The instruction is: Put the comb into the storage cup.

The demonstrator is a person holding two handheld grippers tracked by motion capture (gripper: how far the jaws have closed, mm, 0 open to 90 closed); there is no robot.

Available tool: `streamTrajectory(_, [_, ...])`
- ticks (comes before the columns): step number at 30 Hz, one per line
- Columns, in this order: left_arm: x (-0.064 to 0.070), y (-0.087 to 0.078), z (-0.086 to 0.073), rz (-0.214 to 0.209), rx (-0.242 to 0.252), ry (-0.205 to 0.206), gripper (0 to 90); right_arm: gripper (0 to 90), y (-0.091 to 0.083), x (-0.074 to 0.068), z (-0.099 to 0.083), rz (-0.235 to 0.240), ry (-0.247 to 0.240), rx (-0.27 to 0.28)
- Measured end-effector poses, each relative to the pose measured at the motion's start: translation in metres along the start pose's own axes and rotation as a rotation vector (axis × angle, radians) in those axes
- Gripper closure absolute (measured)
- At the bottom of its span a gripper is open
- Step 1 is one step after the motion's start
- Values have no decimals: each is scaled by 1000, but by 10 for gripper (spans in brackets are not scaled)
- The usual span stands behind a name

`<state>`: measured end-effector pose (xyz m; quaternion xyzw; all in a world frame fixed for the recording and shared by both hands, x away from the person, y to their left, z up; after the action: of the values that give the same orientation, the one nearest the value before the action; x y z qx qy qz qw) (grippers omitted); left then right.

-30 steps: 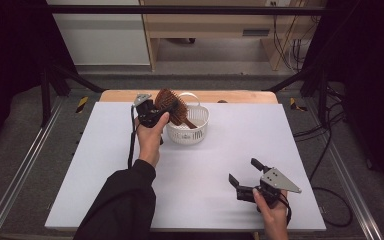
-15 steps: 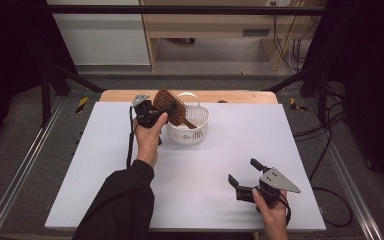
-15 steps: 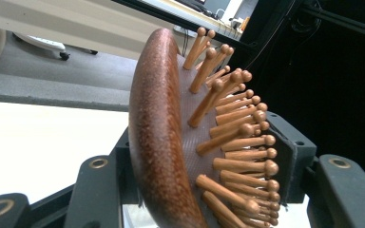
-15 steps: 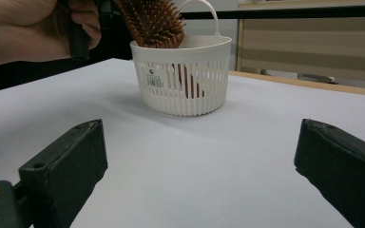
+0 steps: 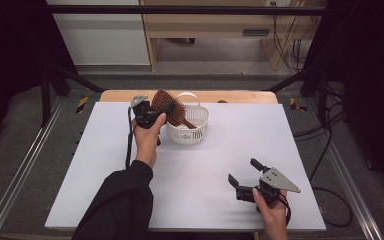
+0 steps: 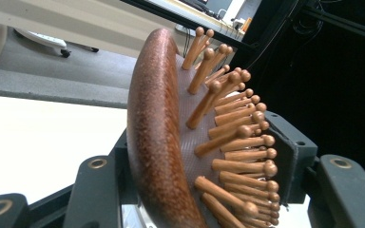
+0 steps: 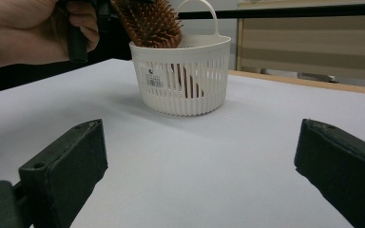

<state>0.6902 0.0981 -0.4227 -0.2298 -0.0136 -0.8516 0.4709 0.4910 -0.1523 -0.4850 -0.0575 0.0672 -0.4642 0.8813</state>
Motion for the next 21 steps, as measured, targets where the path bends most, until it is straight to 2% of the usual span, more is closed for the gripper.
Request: streamTrajectory(21, [2,0,0,-2,2,18,416,40,-1,-1,1,4,-6,1])
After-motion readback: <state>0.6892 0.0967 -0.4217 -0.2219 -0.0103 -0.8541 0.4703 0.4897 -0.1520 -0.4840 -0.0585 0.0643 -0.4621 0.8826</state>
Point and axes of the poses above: each handheld gripper's, and its own axes: y roughly forward along the jaws, z roughly out of its top, x roughly to its right, the point moved 10 cm from there along y, roughly forward along the jaws
